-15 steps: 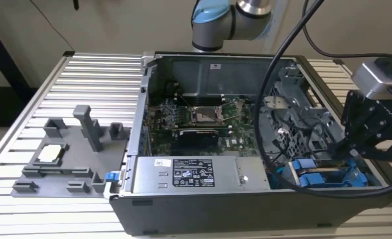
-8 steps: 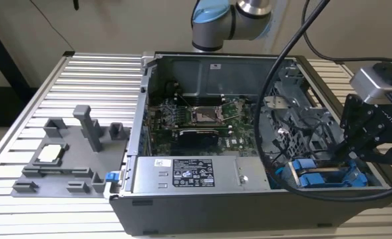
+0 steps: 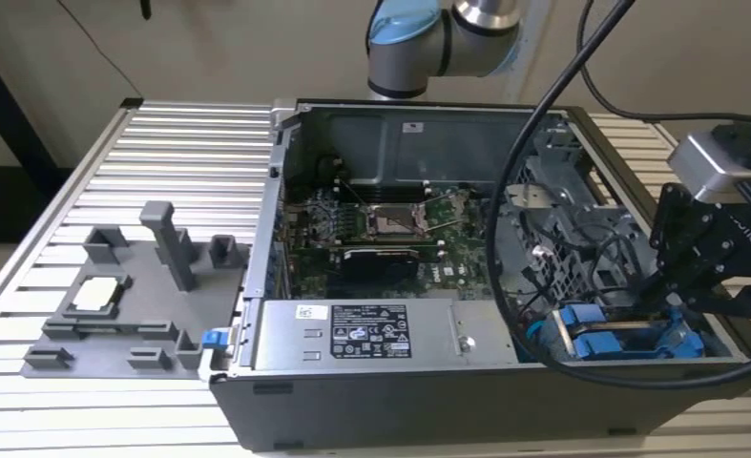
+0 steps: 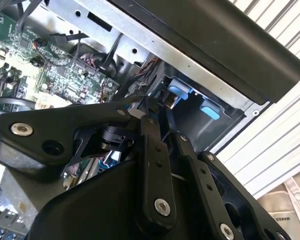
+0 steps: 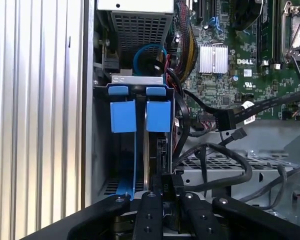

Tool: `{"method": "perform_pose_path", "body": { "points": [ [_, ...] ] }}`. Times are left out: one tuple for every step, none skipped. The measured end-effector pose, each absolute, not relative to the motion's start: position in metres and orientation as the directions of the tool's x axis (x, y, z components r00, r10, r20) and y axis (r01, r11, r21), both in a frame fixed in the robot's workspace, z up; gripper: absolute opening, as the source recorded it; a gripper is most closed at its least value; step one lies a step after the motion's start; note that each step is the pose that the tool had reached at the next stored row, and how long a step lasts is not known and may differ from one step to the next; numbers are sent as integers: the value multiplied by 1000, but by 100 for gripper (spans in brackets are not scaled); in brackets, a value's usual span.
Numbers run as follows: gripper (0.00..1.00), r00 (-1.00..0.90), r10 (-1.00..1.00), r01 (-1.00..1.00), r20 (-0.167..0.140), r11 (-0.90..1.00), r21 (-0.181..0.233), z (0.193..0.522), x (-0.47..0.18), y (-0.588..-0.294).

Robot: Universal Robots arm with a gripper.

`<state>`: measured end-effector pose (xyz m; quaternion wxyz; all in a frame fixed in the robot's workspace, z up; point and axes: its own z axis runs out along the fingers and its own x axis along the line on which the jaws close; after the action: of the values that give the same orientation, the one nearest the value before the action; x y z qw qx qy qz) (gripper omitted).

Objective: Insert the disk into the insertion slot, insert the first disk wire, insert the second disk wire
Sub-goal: 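Insert the first disk wire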

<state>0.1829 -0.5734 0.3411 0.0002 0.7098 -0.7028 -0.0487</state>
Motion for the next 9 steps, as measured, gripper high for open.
{"method": "perform_pose_path", "body": {
  "points": [
    [19,8,-998,-998,-69,-12,69,341,183,-573],
    [19,8,-998,-998,-69,-12,69,341,183,-573],
    [19,8,-998,-998,-69,-12,69,340,183,-573],
    [19,8,-998,-998,-69,-12,69,340,183,-573],
    [19,8,-998,-998,-69,-12,69,340,183,-573],
    [19,8,-998,-998,-69,-12,69,340,184,-573],
    [19,8,-998,-998,-69,-12,69,339,184,-573],
    [19,8,-998,-998,-69,-12,69,339,184,-573],
    [19,8,-998,-998,-69,-12,69,339,184,-573]
  ]
}}
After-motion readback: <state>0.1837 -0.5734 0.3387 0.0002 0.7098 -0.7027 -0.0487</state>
